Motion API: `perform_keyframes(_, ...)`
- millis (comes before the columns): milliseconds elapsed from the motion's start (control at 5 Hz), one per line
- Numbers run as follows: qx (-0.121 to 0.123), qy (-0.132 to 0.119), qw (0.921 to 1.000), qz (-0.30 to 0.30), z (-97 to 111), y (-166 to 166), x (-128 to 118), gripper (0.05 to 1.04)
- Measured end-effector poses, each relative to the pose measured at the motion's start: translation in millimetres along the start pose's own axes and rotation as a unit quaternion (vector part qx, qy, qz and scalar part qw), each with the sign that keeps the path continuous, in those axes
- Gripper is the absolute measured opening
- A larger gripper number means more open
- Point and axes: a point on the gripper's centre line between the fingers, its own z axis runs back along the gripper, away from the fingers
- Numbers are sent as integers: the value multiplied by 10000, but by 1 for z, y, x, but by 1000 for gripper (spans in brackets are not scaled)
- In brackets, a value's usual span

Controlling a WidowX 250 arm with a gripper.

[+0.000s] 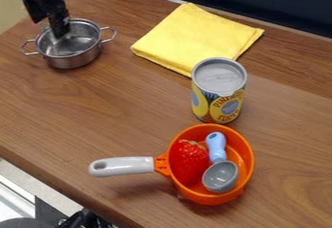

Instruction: Move the pot in the left side of the table

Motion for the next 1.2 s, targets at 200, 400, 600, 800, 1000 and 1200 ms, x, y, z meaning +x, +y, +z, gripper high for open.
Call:
perform_keyframes(200, 21, -211, 9997, 131, 21, -2, 4, 999)
perform_keyframes(400, -130, -297, 9995, 11, 37, -20, -8, 999)
perform_keyframes(600, -283, -282, 9992, -46, 42, -35, -19, 999)
perform_keyframes(800, -472, -513, 9968, -379, 58, -61, -32, 999)
perform_keyframes(1000, -557, -591, 9937, -767, 72, -81, -59, 999)
perform_keyframes(1200, -579, -555, 9908, -1088, 75, -96, -81, 999)
